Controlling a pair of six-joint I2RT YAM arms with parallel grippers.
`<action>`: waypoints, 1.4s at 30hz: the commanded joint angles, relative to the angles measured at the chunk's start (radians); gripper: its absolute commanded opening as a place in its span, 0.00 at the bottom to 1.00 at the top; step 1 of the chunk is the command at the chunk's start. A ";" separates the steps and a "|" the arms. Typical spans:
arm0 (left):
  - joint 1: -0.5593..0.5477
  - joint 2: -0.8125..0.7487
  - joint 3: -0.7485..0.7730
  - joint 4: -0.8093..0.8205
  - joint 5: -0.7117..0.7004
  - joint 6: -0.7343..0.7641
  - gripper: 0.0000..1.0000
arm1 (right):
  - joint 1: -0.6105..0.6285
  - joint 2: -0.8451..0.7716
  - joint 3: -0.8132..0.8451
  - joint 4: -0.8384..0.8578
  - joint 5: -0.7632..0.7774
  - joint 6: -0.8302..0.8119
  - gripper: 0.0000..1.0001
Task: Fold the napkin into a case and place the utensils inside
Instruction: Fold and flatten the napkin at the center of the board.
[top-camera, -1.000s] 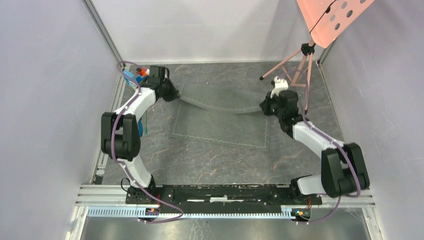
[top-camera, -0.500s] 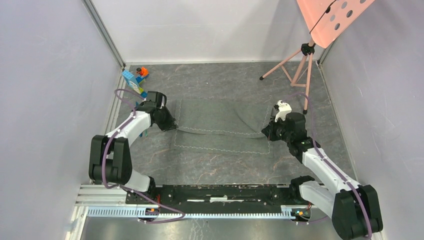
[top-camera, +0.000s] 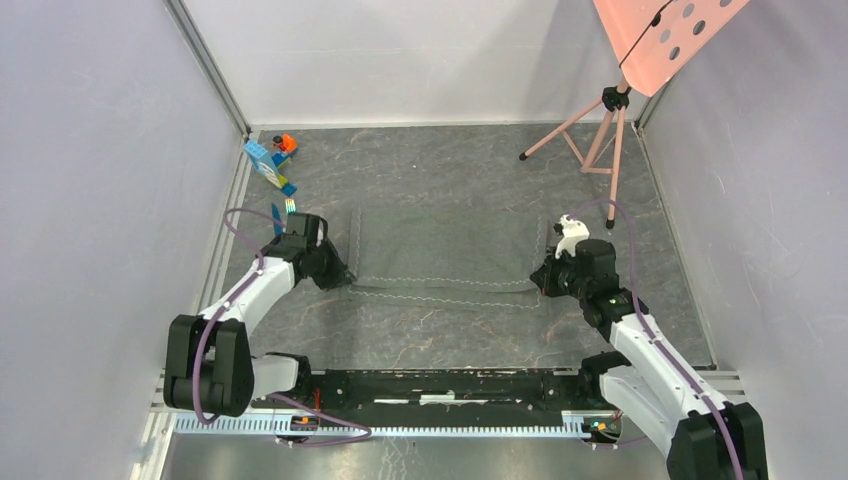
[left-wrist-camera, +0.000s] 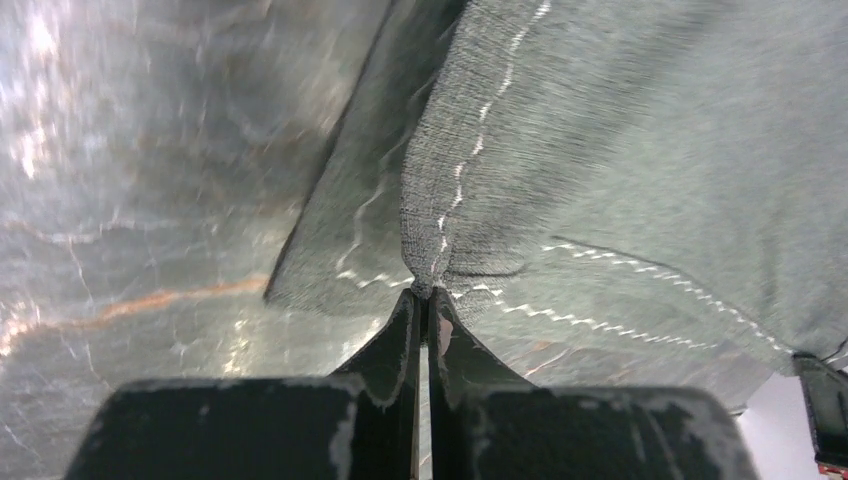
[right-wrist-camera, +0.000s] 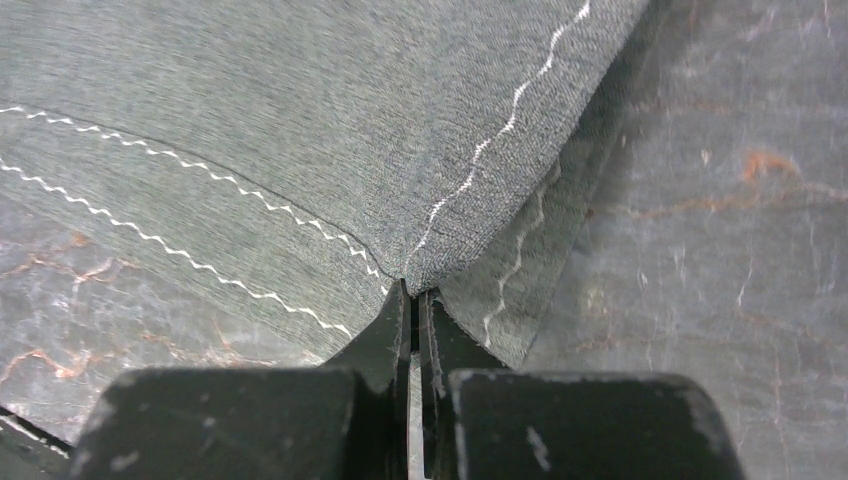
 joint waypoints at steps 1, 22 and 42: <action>-0.004 -0.003 -0.083 0.050 0.058 -0.037 0.02 | 0.000 -0.032 -0.064 -0.001 0.060 0.028 0.00; -0.004 -0.083 -0.060 -0.091 -0.010 0.027 0.02 | -0.001 -0.116 -0.048 -0.140 0.088 0.043 0.00; -0.004 -0.017 -0.070 -0.079 -0.071 0.029 0.02 | -0.001 -0.154 -0.086 -0.167 0.121 0.111 0.00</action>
